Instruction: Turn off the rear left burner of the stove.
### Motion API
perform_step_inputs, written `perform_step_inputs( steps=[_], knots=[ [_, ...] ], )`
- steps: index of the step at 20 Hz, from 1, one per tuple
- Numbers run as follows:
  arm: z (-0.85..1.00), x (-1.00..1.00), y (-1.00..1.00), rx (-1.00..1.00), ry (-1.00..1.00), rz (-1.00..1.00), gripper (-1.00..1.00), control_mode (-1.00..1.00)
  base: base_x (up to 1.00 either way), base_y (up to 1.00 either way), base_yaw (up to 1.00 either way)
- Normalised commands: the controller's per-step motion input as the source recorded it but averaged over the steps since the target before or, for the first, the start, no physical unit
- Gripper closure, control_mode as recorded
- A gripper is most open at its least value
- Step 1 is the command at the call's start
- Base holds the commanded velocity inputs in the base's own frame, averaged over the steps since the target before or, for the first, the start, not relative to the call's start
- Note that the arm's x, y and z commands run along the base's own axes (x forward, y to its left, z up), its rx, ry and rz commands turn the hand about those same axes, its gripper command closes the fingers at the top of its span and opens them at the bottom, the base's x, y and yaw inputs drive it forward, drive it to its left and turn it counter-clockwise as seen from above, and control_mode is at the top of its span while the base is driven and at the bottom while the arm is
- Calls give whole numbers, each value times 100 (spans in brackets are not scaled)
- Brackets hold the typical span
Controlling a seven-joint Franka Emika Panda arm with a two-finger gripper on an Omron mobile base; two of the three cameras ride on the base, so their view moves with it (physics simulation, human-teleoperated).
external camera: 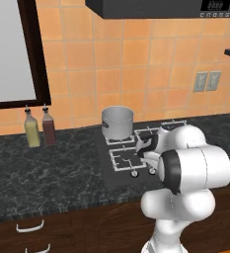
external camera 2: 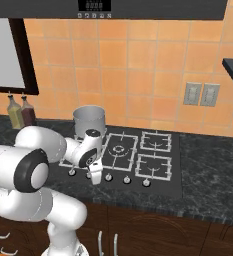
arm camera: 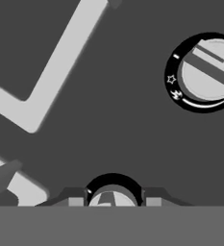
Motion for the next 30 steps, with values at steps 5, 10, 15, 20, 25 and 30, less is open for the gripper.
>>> perform_step_inputs(
  steps=[5,10,15,20,25,30],
  knots=[
    [0,0,0,16,0,-53,100,-100,0,0,0],
    [0,0,6,10,3,-46,100,-100,0,0,0],
    [-1,0,2,8,3,-44,100,-100,0,0,0],
    [-11,0,2,13,3,-44,100,-100,0,0,0],
    [-12,0,0,20,2,-44,100,-100,0,0,0],
    [-9,0,6,4,0,-16,100,-100,0,0,0]
  ],
)
